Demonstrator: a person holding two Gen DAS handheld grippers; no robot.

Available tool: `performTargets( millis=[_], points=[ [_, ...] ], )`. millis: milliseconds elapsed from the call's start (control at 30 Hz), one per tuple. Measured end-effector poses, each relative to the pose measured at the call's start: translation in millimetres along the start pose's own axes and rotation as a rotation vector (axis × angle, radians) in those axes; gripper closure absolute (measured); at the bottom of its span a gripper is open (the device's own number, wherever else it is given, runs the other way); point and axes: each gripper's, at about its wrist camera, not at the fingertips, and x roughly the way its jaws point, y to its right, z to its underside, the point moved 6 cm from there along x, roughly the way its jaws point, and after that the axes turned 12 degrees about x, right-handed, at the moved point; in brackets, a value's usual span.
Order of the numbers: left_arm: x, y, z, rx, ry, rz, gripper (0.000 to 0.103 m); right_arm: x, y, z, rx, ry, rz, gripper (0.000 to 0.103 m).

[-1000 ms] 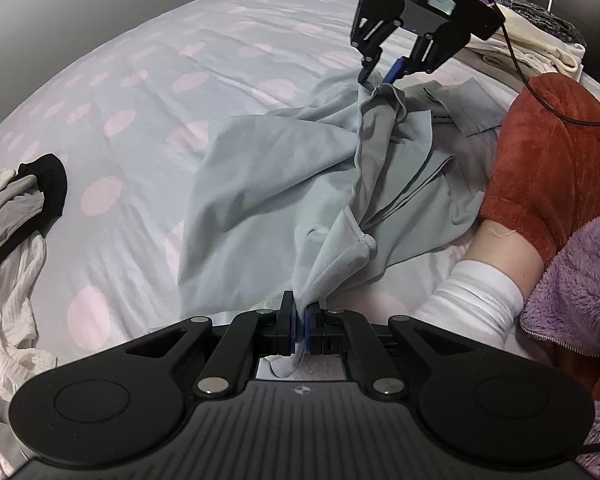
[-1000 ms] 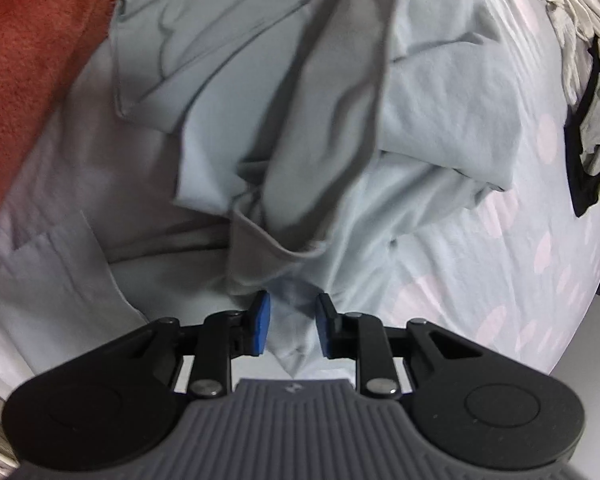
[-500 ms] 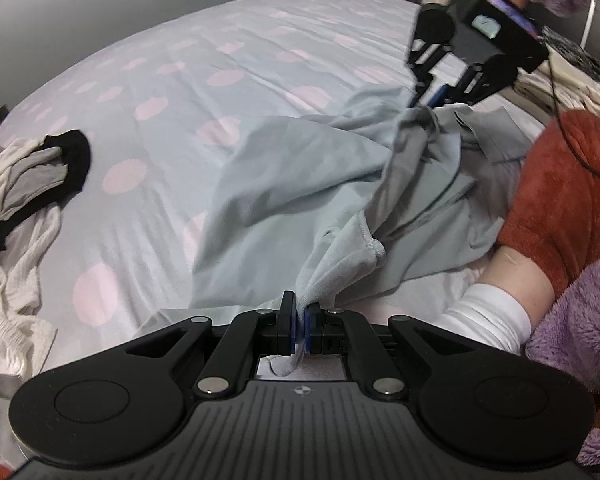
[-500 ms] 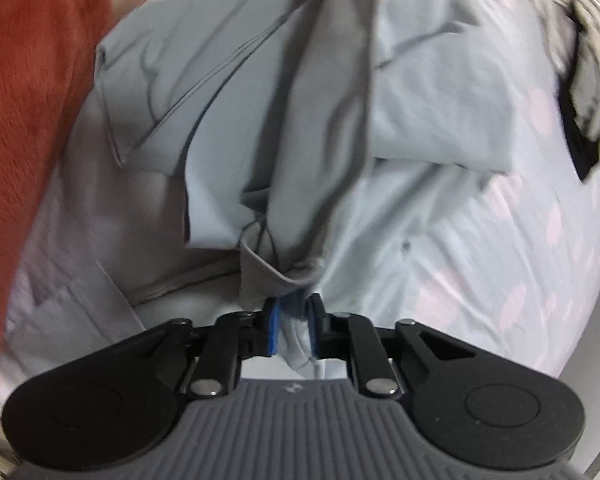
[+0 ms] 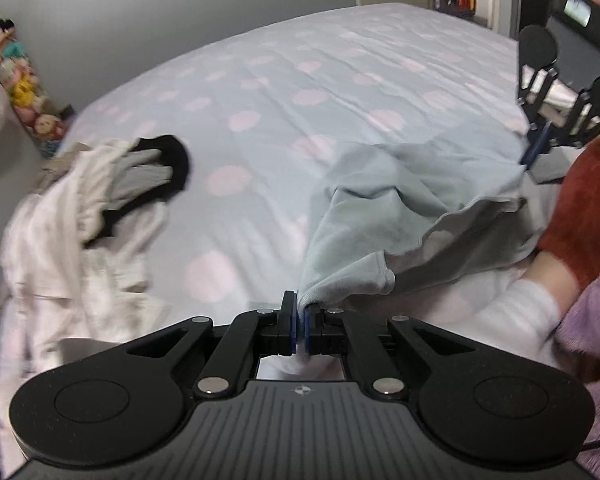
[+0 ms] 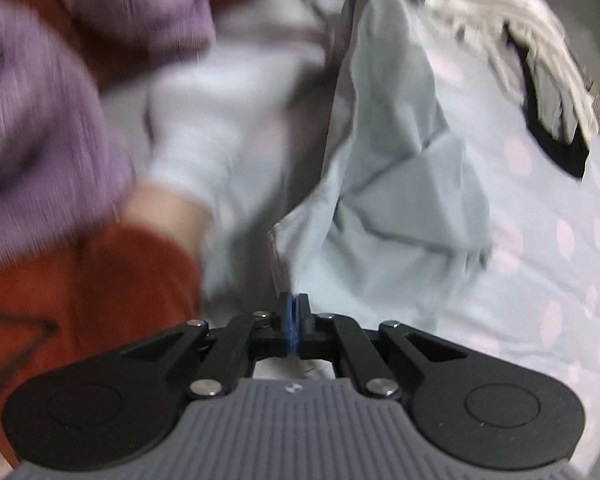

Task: Fold clothes

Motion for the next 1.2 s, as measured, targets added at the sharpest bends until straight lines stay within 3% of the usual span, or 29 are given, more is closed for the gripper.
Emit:
performTargets(
  millis=[67,400,567,667,767,833,1067,1133,1200],
  points=[
    [4.2,-6.3,3.4,-0.006,-0.017,-0.006,0.101,-2.6,3.2,-5.1,0.052,0.037,0.015,0.101],
    [77.5,-17.5,16.7,-0.026,-0.125,0.008,0.101,37.1,70.7,5.2,0.288,0.058,0.142,0.101],
    [85.9,-20.0,17.6,-0.033,-0.135,0.022,0.101,53.3,84.8,11.5,0.345,0.055,0.124,0.096],
    [86.3,-19.1,19.2,-0.023,-0.140,0.024,0.101,42.3,85.3,12.2,0.359,0.081,0.108,0.093],
    [88.9,-19.5,19.3,-0.028,-0.139,0.032,0.101,30.3,82.6,15.3,0.409,0.103,0.104,0.081],
    [89.4,-18.2,20.0,-0.031,-0.136,0.038,0.101,26.6,75.9,16.4,0.435,0.112,0.104,0.062],
    [86.1,-19.0,23.2,-0.047,-0.136,0.043,0.101,55.0,56.8,36.3,0.510,0.006,0.163,0.067],
    [83.6,-20.0,23.7,-0.044,-0.136,0.037,0.101,56.7,56.9,39.8,0.546,0.007,0.160,0.089],
    [80.4,-21.1,23.7,-0.044,-0.135,0.028,0.101,55.6,56.8,42.4,0.573,0.011,0.155,0.094]
  ],
)
